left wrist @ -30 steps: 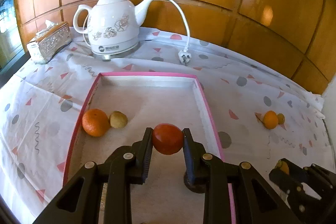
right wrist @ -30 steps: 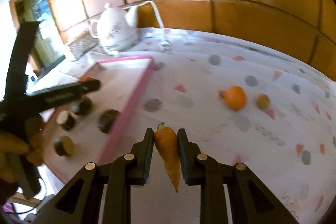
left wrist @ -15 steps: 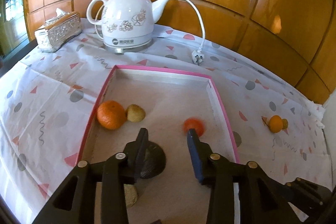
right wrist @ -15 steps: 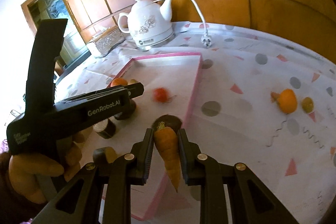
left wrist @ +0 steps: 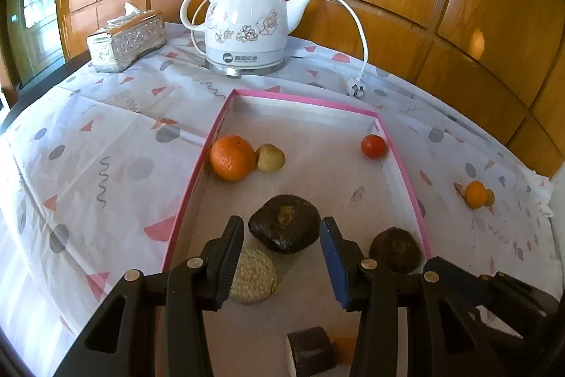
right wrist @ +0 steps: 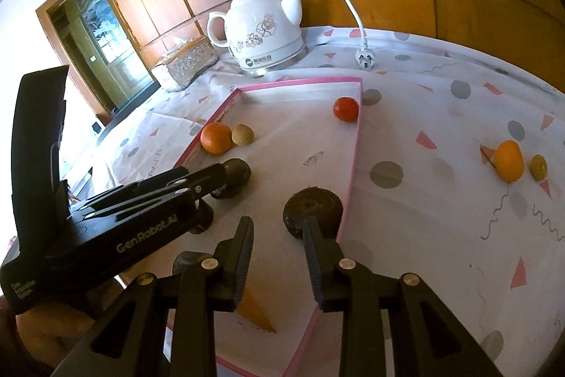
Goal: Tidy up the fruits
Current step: 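Release the carrot into the tray with the right tool while the left tool releases the tomato, then grasp the small yellow round fruit with the right tool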
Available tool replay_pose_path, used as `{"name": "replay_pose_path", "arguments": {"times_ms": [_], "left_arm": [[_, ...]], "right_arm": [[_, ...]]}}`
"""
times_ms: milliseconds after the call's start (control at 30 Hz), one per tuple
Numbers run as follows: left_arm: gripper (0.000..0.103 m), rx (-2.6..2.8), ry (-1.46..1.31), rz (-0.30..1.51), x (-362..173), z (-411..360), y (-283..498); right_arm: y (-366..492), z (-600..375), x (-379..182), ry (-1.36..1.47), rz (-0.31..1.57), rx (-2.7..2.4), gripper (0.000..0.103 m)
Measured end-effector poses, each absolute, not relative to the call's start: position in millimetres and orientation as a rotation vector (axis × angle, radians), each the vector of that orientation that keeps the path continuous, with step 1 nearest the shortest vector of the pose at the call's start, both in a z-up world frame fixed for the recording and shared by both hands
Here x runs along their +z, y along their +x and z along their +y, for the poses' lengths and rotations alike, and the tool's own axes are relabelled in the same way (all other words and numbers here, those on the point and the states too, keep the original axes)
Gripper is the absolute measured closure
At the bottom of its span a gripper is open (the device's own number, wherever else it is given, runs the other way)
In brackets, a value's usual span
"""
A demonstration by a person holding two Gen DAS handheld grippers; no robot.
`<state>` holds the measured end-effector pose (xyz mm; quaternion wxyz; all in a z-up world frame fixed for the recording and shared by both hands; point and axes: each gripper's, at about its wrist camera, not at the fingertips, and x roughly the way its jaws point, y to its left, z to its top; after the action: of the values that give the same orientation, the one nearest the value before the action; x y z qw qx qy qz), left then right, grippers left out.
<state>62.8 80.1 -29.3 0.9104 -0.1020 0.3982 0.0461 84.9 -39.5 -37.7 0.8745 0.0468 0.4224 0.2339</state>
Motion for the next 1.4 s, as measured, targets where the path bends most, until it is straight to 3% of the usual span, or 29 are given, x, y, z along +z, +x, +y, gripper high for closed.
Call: {"name": "replay_pose_path", "arguments": {"times_ms": [167, 1400], "left_arm": [[0.053, 0.087, -0.209, 0.819, -28, 74, 57], [0.053, -0.124, -0.075, 0.823, -18, -9, 60]], "right_arm": [[80, -46, -36, 0.088, 0.869, 0.451, 0.074], [103, -203, -53, 0.179, 0.864, 0.000, 0.072]]}}
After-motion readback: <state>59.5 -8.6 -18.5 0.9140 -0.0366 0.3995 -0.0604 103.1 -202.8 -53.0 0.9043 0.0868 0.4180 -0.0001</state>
